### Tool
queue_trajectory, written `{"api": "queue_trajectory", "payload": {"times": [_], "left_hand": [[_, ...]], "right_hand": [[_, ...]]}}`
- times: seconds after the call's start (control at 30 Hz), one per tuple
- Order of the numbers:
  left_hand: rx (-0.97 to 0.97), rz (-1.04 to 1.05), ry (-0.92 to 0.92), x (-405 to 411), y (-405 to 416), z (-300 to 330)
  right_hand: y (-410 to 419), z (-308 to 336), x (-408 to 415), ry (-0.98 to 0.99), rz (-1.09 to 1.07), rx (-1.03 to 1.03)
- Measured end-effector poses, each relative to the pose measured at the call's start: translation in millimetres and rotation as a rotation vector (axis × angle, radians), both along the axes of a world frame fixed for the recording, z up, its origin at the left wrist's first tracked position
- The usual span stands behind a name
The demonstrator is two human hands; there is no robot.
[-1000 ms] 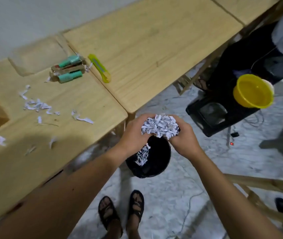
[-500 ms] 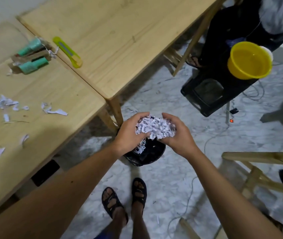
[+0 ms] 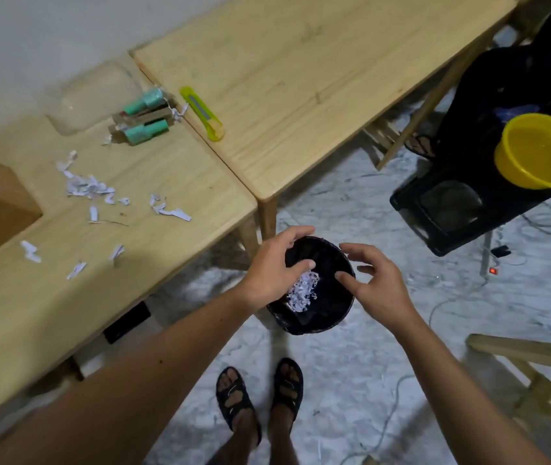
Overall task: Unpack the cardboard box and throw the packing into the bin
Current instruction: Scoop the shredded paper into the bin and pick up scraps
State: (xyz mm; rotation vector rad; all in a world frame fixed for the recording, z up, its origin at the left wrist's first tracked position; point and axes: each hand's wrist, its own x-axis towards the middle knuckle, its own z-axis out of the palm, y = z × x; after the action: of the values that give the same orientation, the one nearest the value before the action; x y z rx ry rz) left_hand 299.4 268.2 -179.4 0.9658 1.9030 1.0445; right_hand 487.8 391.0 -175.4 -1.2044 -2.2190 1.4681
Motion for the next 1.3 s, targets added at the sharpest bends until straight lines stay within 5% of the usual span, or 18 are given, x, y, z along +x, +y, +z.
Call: {"api": "queue_trajectory", "payload": {"times": [0.43, 0.57, 0.8, 1.3], "left_hand": [[0.154, 0.513, 0.154, -122.8, -139.6, 76.4], [0.087, 0.614, 0.468, -147.2, -214.8, 66.7], [-0.284, 0.625, 0.642, -156.4, -306.8, 15.5], [-0.444, 0.638, 0.775, -176.7, -300.5, 4.1]], "right_hand": [[-54.0, 85.0, -158.1, 0.166, 0.363, 0.052], [-87.7, 78.8, -206.5, 0.093, 0.520, 0.057], [-145.6, 49.0, -259.5, -0.014, 0.807, 0.192], [-175.2, 33.1, -342.0, 0.219, 0.673, 0.404]]}}
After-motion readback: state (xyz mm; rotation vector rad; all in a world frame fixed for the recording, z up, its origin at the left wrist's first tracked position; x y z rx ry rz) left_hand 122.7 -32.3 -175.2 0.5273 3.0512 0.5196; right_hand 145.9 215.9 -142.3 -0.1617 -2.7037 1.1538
